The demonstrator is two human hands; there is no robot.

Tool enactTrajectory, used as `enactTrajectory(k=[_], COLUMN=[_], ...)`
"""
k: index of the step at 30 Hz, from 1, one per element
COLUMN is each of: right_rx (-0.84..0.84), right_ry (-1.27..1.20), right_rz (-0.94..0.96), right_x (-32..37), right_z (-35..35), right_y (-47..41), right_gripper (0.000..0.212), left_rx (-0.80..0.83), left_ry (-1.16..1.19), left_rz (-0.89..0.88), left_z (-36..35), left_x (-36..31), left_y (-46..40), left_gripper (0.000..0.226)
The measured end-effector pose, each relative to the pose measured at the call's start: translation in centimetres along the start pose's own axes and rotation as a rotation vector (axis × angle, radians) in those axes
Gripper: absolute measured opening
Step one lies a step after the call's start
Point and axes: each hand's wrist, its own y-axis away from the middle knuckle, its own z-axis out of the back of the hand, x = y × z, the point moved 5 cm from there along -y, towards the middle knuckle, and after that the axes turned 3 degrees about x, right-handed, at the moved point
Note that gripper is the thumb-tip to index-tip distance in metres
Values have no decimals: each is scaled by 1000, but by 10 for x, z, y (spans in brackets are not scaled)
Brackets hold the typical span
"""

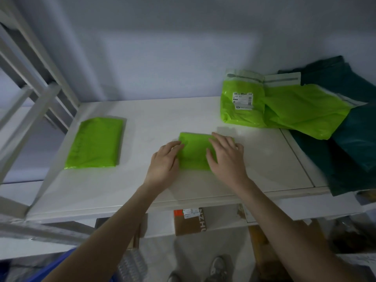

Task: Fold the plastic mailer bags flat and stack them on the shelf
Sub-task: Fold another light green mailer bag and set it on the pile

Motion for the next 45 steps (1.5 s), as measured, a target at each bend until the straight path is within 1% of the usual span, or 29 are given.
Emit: enactTrajectory(k=[3,5,7,10,14,18,21,25,31,35,40,43,45], right_rx=[25,59,117,176,203,183,158,121,88,84,59,53,52], right_ry=[42,36,22,47,138,197,229,236,225,246,269,299,303], right_rz=[104,161,191,149,106,68,32,26,33,0,-67,-63,-75], right_x=[30,49,62,67,63,65,65,61,49,39,13,1,-5], right_z=[-5,-10,-16,-26,-34,-35,-35,-32,-27,-24,-16,-11,-9], right_y=[17,29,37,43,49,51,52,53,55,55,56,57,56], right_gripper=[47,46,48,51,52,49,47,45,49,50,49,47,46], left_rx=[8,3,47,88,119,80,68,83,37,44,-14,-63,-65], left_ry=[-139,-193,-246,-310,-379,-435,-463,-550,-615,-680,-659,-646,-618], left_rz=[-55,-30,-15,-34,-28,-33,-77,-92,-101,-90,-103,-149,-190], left_z=[1,2,-2,-9,-16,-14,-15,-17,-19,-25,-27,-25,-28], left_x=[-3,-3,-4,-7,-7,-12,-15,-15,-25,-28,-28,-35,-41], left_y=[15,22,28,39,49,48,47,45,44,39,38,35,33], left_gripper=[65,65,66,62,57,50,47,48,50,52,48,48,51])
